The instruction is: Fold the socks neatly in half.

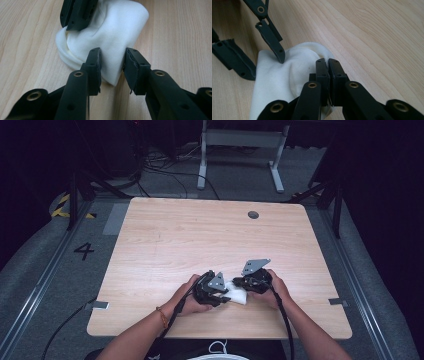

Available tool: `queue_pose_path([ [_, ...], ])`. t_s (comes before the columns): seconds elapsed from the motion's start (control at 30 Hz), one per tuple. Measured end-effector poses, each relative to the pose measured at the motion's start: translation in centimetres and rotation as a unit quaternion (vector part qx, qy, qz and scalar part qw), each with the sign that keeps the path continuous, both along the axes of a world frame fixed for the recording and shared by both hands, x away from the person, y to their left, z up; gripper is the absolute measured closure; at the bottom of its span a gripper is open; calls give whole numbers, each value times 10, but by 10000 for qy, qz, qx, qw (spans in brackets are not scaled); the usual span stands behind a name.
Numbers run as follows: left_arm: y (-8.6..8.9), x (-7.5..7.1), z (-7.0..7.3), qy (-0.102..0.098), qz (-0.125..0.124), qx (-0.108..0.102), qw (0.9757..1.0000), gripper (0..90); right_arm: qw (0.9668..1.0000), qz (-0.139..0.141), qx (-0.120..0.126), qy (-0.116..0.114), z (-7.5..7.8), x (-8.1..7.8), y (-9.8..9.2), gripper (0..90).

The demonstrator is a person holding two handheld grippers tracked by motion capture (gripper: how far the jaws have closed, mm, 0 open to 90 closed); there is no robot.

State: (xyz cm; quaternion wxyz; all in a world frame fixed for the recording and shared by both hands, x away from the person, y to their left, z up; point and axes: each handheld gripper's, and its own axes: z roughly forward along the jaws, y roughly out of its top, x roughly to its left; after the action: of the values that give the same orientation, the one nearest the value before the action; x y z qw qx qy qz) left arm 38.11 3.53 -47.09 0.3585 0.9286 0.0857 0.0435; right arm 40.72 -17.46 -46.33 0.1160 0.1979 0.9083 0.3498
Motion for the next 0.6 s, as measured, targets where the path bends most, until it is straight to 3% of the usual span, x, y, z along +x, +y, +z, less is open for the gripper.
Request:
queue_pose_path([
  [0.17,1,1,-2,-14,20,84,10000,674,10000,-19,-51,-44,1,0,-1,876],
  [0.27,2,2,-4,63,39,-35,10000,679,10000,-49,-49,-42,1,0,-3,875],
  [0.43,2,2,-3,36,41,4,10000,684,10000,-56,-36,-73,1,1,-3,866],
  [0.6,0,1,0,-76,39,51,10000,598,9997,38,-3,-260,7,-4,-3,829],
])
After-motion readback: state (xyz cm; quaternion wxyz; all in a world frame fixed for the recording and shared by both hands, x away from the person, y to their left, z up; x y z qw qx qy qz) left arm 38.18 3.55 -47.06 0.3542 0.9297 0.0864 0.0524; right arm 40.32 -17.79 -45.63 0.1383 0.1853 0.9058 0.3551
